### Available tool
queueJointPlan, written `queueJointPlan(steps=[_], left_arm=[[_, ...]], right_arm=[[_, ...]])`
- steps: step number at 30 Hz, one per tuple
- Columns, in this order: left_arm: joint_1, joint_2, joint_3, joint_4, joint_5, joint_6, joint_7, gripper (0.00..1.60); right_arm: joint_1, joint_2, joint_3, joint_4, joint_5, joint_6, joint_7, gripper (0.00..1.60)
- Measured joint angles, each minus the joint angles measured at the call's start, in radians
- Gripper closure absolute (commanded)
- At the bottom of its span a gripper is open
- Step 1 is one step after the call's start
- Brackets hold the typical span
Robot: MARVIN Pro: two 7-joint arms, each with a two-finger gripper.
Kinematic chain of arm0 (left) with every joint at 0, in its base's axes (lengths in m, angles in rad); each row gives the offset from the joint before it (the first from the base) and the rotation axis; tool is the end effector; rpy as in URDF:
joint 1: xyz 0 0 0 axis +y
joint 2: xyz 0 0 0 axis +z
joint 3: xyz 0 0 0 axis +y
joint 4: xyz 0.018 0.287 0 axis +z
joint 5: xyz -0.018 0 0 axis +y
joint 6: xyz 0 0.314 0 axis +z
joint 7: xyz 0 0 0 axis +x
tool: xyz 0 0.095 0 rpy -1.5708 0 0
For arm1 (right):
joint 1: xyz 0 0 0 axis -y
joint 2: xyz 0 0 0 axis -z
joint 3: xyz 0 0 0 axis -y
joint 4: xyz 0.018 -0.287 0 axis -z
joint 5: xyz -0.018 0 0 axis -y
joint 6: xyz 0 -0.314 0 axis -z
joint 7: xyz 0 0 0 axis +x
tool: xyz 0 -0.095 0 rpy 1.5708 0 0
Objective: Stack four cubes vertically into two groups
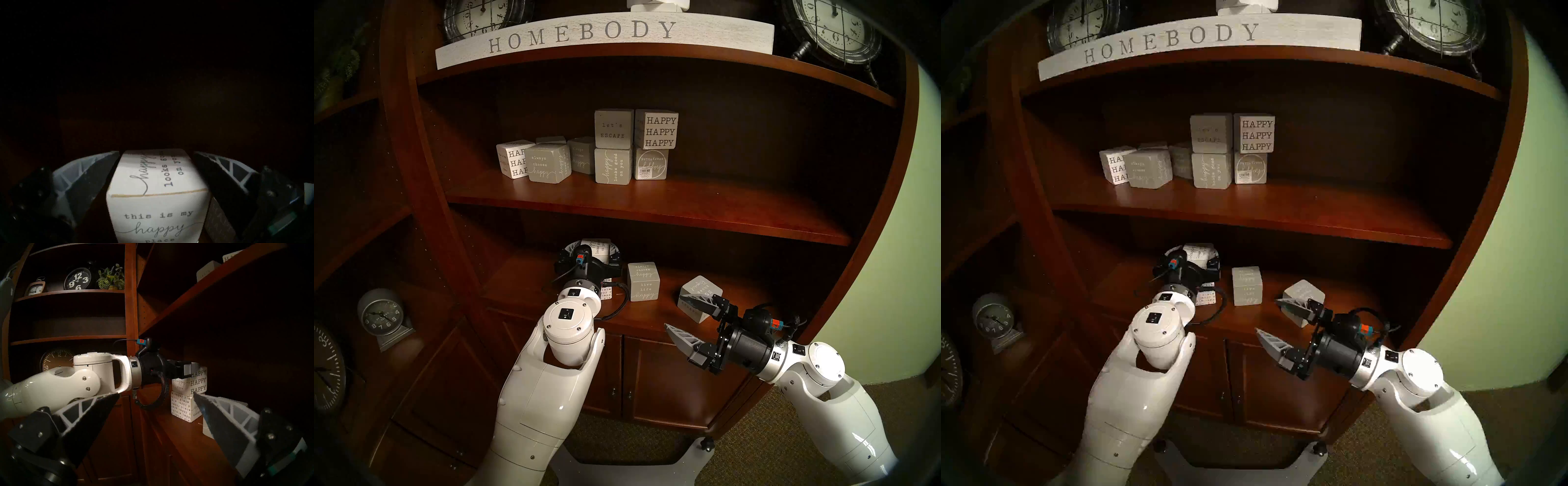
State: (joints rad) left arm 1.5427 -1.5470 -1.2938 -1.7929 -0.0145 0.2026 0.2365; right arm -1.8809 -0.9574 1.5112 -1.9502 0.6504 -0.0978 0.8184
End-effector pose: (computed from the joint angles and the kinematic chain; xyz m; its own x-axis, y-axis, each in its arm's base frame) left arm 0.4171 -0.0883 -0.2244 -0.0429 -0.0048 0.9991 -0.0435 -0.9990 -0.0067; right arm 0.2956 -0.0096 -0.2415 -0.0467 -0.1079 0.9931 0.8795 -0.4759 -0.0104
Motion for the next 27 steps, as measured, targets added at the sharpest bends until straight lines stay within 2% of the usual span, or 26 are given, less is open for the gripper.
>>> queueJointPlan(steps=[15, 27], left_arm=[[0.004, 0.012, -0.007, -0.031, 0.030, 0.005, 0.000, 0.00], [0.067, 0.058, -0.052, -0.118, 0.050, 0.064, 0.017, 0.00]], right_arm=[[0.000, 0.000, 0.000, 0.000, 0.000, 0.000, 0.000, 0.00], [0.000, -0.001, 0.001, 0.000, -0.001, 0.001, 0.001, 0.00]])
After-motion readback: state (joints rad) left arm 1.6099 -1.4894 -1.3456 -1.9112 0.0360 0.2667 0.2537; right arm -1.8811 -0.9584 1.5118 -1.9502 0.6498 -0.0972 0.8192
